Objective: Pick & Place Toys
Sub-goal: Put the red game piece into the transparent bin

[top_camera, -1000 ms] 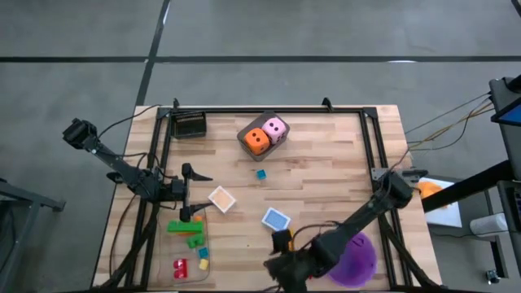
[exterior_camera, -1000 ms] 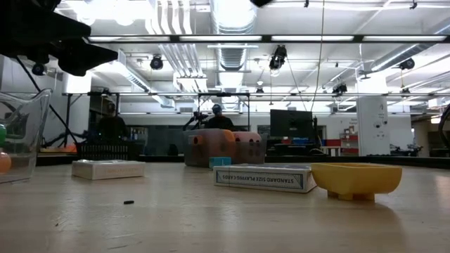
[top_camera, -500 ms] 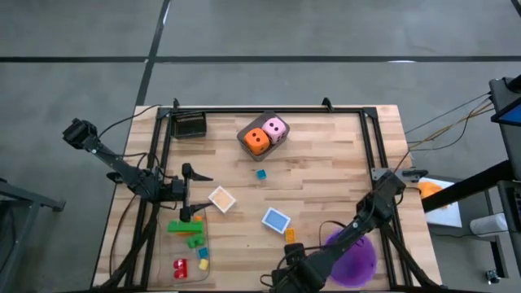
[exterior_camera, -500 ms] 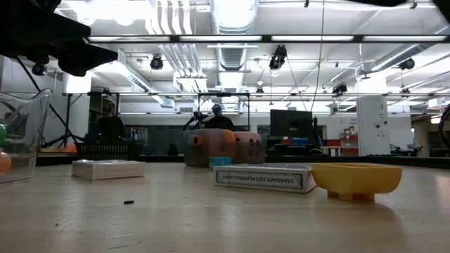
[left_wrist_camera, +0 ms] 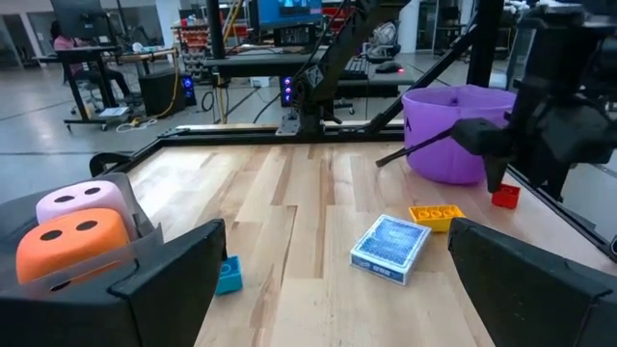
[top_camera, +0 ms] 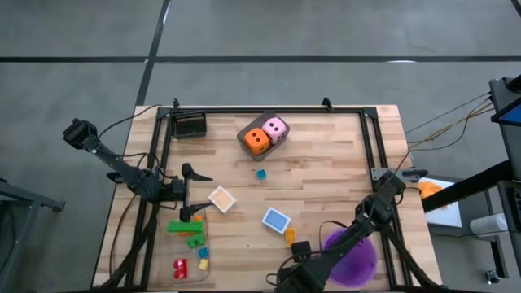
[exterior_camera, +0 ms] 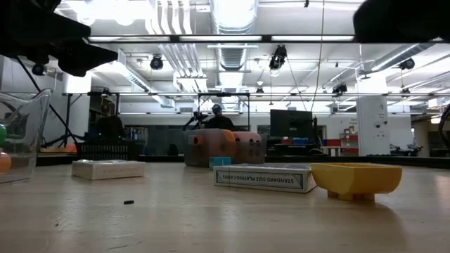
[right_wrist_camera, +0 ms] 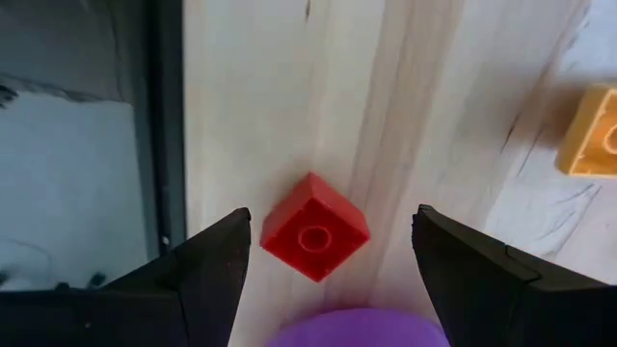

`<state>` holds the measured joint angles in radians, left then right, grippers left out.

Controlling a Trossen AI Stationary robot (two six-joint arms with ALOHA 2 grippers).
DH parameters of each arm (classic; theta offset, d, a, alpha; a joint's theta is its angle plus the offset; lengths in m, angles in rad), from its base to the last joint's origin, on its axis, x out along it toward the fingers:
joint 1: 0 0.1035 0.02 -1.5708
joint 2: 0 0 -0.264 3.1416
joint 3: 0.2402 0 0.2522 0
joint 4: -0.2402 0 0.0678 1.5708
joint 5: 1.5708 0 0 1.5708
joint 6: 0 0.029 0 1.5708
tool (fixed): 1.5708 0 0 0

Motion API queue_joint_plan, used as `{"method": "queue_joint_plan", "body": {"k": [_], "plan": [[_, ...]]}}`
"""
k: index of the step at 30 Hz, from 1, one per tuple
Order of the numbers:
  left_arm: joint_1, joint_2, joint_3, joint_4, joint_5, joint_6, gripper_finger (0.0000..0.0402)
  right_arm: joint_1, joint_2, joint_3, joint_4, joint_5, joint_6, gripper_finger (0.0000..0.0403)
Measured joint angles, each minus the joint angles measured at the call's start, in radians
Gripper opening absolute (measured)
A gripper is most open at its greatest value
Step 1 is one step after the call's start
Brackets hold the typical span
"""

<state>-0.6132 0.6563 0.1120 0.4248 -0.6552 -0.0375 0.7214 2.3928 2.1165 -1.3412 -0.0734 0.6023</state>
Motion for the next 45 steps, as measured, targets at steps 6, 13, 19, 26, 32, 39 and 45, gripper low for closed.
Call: {"method": "queue_joint_plan", "body": {"k": [6,13,19,26,32,39,45], "plan": [[0.000,0.000,0.000,0.000,0.000,0.000,0.0399,0.008,0.000,-0.030,-0.007,-0.007,-0.018,0.0280],[0.000,0.000,0.000,0.000,0.000,0.000,0.0399,0.010,0.000,-0.053,-0.002,-0.011,-0.023,0.0280],[0.000,0.000,0.000,0.000,0.000,0.001,0.0399,0.010,-0.002,-0.060,0.013,-0.012,-0.042,0.0280],[0.000,0.000,0.000,0.000,0.000,0.003,0.0399,0.007,-0.002,-0.060,0.017,0.002,-0.056,0.0255],[0.000,0.000,0.000,0.000,0.000,0.003,0.0399,-0.005,-0.002,-0.060,0.008,0.080,-0.061,0.0204],[0.000,0.000,0.000,0.000,0.000,0.003,0.0399,-0.029,-0.002,-0.062,-0.030,0.126,-0.066,0.0164],[0.000,0.000,0.000,0.000,0.000,0.003,0.0399,-0.030,-0.002,-0.062,-0.032,0.126,-0.105,0.0152]]}}
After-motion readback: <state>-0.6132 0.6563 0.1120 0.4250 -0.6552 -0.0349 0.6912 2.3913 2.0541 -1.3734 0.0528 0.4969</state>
